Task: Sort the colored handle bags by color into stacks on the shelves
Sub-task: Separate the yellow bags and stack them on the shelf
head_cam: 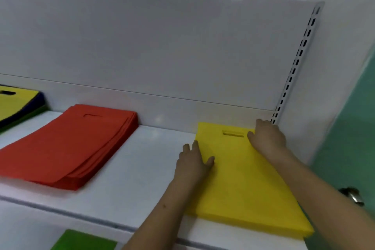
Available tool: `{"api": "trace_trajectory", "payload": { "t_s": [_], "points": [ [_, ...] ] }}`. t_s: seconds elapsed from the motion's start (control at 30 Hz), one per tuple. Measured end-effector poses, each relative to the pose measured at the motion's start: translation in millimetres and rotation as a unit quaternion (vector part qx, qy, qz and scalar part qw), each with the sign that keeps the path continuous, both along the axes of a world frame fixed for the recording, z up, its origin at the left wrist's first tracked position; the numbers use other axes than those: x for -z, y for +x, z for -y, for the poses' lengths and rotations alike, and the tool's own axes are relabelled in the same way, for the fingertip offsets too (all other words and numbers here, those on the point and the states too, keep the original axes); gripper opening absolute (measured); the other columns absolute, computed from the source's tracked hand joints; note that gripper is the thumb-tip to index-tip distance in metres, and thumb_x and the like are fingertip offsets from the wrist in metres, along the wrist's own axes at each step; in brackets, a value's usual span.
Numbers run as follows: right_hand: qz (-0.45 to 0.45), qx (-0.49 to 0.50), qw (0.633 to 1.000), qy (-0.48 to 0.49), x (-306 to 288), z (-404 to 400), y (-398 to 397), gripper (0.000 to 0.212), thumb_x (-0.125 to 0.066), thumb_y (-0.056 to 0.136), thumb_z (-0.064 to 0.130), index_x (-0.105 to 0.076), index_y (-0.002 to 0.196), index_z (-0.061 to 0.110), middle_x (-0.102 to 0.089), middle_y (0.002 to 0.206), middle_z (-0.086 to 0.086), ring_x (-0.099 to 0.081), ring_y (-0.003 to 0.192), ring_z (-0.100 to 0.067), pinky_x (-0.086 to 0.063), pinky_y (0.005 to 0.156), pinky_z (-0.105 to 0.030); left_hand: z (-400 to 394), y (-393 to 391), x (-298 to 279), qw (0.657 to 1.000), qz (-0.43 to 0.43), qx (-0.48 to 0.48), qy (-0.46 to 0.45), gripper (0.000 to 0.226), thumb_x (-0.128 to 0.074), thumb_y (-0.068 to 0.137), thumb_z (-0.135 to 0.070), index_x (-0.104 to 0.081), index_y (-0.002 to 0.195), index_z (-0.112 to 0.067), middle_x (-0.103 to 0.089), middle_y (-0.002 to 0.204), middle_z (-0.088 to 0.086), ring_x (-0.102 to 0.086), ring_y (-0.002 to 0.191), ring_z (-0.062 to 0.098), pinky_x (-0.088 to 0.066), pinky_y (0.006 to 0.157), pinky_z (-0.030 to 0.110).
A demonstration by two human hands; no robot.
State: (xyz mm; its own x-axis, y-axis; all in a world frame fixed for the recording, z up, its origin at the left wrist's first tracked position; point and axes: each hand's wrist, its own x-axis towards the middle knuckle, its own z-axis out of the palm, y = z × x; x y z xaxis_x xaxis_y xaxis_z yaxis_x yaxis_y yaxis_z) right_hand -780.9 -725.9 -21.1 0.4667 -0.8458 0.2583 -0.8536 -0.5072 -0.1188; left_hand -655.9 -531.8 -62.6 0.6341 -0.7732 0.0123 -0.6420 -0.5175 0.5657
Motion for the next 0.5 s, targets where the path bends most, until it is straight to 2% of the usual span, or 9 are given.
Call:
{"api": "trace_trajectory", "payload": {
  "t_s": [0.13, 0.27, 0.37, 0.5],
  "points": [
    [0.100, -0.095, 0.990, 0.013, -23.5, -51.2, 59.4, 0.050, -0.047, 0.098, 0.036, -0.043, 0.135, 0.003, -0.051, 0.129, -0.018, -0.048, 0.119, -0.037, -0.045, 0.088, -0.041, -37.5, 21.0, -5.3, 0.996, -0.004, -0.008, -0.085, 0.079, -0.050, 0.095, -0.051, -0.014, 0.156, -0.016, -0.020, 0.158, 0.009, -0.027, 0.143, 0.026, -0.032, 0.113, 0.038],
    [0.200, -0.184, 0.959, 0.081, -37.0, -128.5, 142.9, 0.059, -0.053, 0.096, 0.035, -0.037, 0.143, 0.004, -0.048, 0.139, -0.019, -0.044, 0.128, -0.034, -0.038, 0.100, -0.038, -107.0, 64.3, -17.3, 0.987, 0.031, -0.033, -0.153, 0.072, -0.051, 0.096, -0.047, -0.021, 0.155, -0.018, -0.028, 0.155, 0.004, -0.033, 0.139, 0.018, -0.031, 0.110, 0.029],
    [0.231, -0.243, 0.934, 0.122, -47.3, -197.0, 217.0, 0.060, -0.055, 0.095, 0.027, -0.034, 0.146, 0.003, -0.045, 0.144, -0.019, -0.042, 0.132, -0.033, -0.033, 0.105, -0.034, -174.6, 110.3, -31.7, 0.977, 0.057, -0.067, -0.195, 0.067, -0.051, 0.096, -0.044, -0.026, 0.153, -0.020, -0.034, 0.150, 0.001, -0.038, 0.134, 0.015, -0.032, 0.106, 0.024],
    [0.242, -0.299, 0.914, 0.128, -51.9, -290.8, 313.3, 0.060, -0.055, 0.095, 0.028, -0.036, 0.145, 0.002, -0.043, 0.146, -0.020, -0.041, 0.135, -0.032, -0.031, 0.108, -0.035, -273.5, 173.7, -42.5, 0.961, 0.081, -0.135, -0.229, 0.062, -0.052, 0.096, -0.044, -0.032, 0.150, -0.023, -0.042, 0.142, -0.002, -0.046, 0.126, 0.014, -0.039, 0.104, 0.029]
  ]
}}
